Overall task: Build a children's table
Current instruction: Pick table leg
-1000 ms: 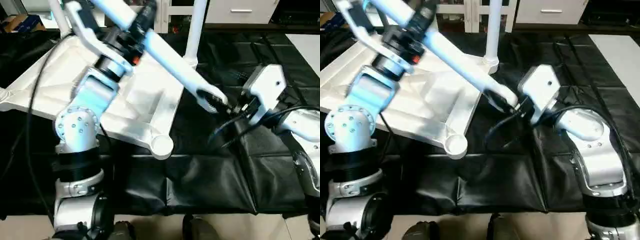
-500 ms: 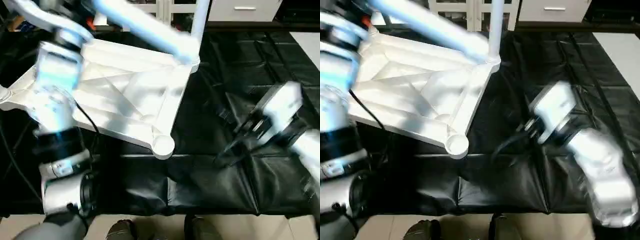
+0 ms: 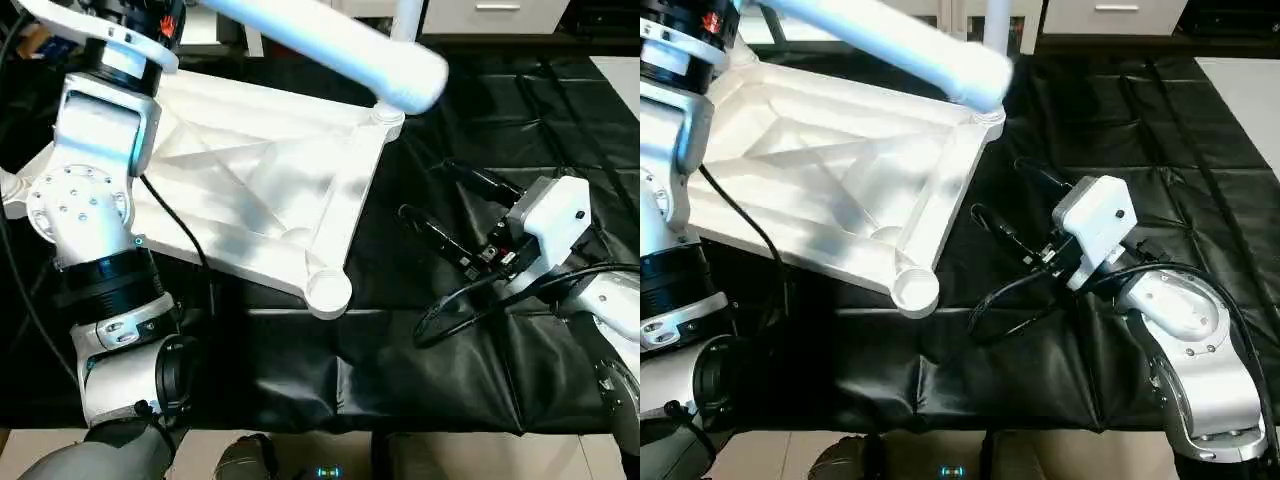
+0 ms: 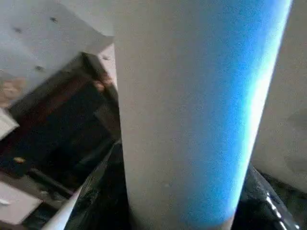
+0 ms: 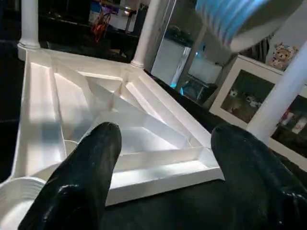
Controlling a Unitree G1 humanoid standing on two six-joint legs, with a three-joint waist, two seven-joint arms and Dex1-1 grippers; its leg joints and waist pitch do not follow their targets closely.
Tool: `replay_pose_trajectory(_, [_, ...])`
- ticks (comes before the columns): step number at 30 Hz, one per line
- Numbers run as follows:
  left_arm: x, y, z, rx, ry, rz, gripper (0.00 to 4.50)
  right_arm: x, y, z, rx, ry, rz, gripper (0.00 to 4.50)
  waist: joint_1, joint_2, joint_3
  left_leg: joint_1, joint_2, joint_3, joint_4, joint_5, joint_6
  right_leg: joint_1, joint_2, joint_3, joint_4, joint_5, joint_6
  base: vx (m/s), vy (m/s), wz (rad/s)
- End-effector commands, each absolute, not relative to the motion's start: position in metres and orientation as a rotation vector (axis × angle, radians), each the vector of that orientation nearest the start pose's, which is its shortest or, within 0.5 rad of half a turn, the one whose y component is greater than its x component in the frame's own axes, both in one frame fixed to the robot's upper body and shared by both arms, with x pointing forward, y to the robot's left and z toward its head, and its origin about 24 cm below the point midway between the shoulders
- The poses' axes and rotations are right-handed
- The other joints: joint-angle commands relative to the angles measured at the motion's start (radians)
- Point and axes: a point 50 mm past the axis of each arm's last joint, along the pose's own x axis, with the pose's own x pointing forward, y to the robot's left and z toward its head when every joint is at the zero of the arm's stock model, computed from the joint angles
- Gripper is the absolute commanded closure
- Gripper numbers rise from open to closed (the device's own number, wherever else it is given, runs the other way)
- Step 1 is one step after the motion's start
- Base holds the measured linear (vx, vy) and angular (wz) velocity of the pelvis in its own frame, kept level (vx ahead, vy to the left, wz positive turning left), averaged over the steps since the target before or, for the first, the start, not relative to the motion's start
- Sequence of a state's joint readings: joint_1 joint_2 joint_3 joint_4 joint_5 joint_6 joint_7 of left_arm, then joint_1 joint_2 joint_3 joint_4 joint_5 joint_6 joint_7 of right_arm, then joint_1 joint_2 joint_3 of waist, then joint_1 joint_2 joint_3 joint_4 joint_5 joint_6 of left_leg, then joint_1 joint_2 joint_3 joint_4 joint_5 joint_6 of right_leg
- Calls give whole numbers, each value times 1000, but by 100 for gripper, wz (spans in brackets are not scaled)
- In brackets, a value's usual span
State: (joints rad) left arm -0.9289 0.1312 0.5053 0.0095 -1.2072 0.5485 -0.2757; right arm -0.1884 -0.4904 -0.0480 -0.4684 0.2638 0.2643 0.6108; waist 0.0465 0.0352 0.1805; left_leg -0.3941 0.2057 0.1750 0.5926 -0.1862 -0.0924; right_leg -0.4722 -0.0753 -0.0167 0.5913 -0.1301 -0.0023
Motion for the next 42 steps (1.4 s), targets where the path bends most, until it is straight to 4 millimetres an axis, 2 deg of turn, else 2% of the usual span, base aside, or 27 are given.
replay_pose_trajectory(1, [309,168,318,-970,-680,-922,279,246,-166,181,-381,-306,713,118,-1,-7,-75,8,-14,10,-59,-110,80,80,-15,15,-53,-153,-220,0,0,0])
replay_pose_trajectory(6, [303,166,316,-931,-671,-980,279,248,-172,189,-370,-330,666,118,-4,-8,-76,9,-13,11,-60,-106,84,84,-16,15,-53,-156,-228,0,0,0])
replay_pose_trajectory(8, [302,164,312,-862,-645,-994,279,252,-181,194,-352,-325,629,118,-6,-8,-74,10,-13,10,-62,-102,89,85,-16,15,-53,-161,-225,0,0,0])
replay_pose_trajectory(11, [301,163,303,-790,-615,-995,279,254,-193,197,-355,-322,594,118,-10,-8,-79,13,-11,13,-60,-100,86,84,-16,16,-53,-169,-224,0,0,0])
replay_pose_trajectory(12, [302,162,296,-741,-591,-994,279,252,-202,203,-342,-332,589,118,-10,-12,-81,13,-10,13,-60,-99,92,87,-17,16,-53,-169,-224,0,0,0])
replay_pose_trajectory(14, [302,162,293,-705,-582,-993,279,251,-204,206,-331,-337,607,118,-9,-9,-81,14,-10,14,-60,-94,100,86,-17,18,-52,-162,-224,0,0,0])
replay_pose_trajectory(16, [302,162,291,-659,-578,-1002,279,249,-201,210,-305,-336,649,89,-9,-11,-86,14,-10,13,-57,-81,107,88,-16,17,-49,-145,-231,0,0,0])
replay_pose_trajectory(18, [302,161,289,-634,-574,-1013,279,248,-198,211,-280,-335,673,79,-10,-12,-90,15,-10,13,-56,-72,116,88,-17,17,-46,-134,-236,0,0,0])
replay_pose_trajectory(20, [299,150,283,-534,-541,-1081,279,247,-186,214,-178,-316,781,62,-10,-13,-92,14,-12,11,-56,-59,125,92,-17,18,-44,-125,-242,0,0,0])
replay_pose_trajectory(21, [298,146,283,-518,-531,-1104,279,246,-181,214,-148,-302,819,62,-10,-12,-94,16,-10,13,-54,-56,129,89,-17,18,-41,-124,-243,0,0,0])
replay_pose_trajectory(25, [295,127,284,-444,-502,-1185,279,248,-169,209,-73,-196,927,22,-6,-11,-96,17,-8,14,-52,-50,117,90,-17,19,-38,-121,-255,0,0,0])
replay_pose_trajectory(27, [293,121,283,-402,-490,-1218,279,250,-168,209,-65,-166,955,20,-5,-20,-100,16,-8,15,-50,-46,107,92,-18,20,-38,-120,-252,0,0,0])
replay_pose_trajectory(28, [291,115,281,-354,-473,-1261,279,254,-166,209,-57,-131,990,20,-4,-16,-101,17,-10,13,-50,-40,108,93,-18,20,-36,-119,-252,0,0,0])
replay_pose_trajectory(29, [290,110,280,-328,-467,-1289,279,255,-164,207,-51,-86,1023,20,-5,-21,-103,18,-10,14,-49,-38,108,92,-17,20,-36,-119,-250,0,0,0])
replay_pose_trajectory(31, [289,104,280,-301,-461,-1322,279,257,-162,205,-66,-35,1060,20,-3,-21,-102,14,-11,15,-47,-32,105,93,-19,22,-34,-119,-249,0,0,0])
replay_pose_trajectory(32, [289,102,279,-289,-460,-1334,279,258,-162,205,-79,-18,1072,20,-4,-30,-104,14,-11,17,-46,-32,106,94,-19,23,-34,-118,-248,0,0,0])
replay_pose_trajectory(33, [289,101,279,-280,-459,-1342,279,258,-161,205,-88,-7,1081,20,-2,-27,-104,14,-11,15,-45,-29,104,95,-20,22,-32,-119,-248,0,0,0])
replay_pose_trajectory(36, [288,99,278,-244,-449,-1368,279,259,-160,207,-120,29,1119,20,0,-35,-106,12,-11,16,-42,-27,102,95,-20,24,-30,-124,-242,0,0,0])
replay_pose_trajectory(42, [289,94,274,-185,-436,-1404,279,263,-162,209,-173,115,1183,20,0,-42,-103,13,-11,17,-40,-67,81,91,-22,26,-37,-229,-212,0,0,0])
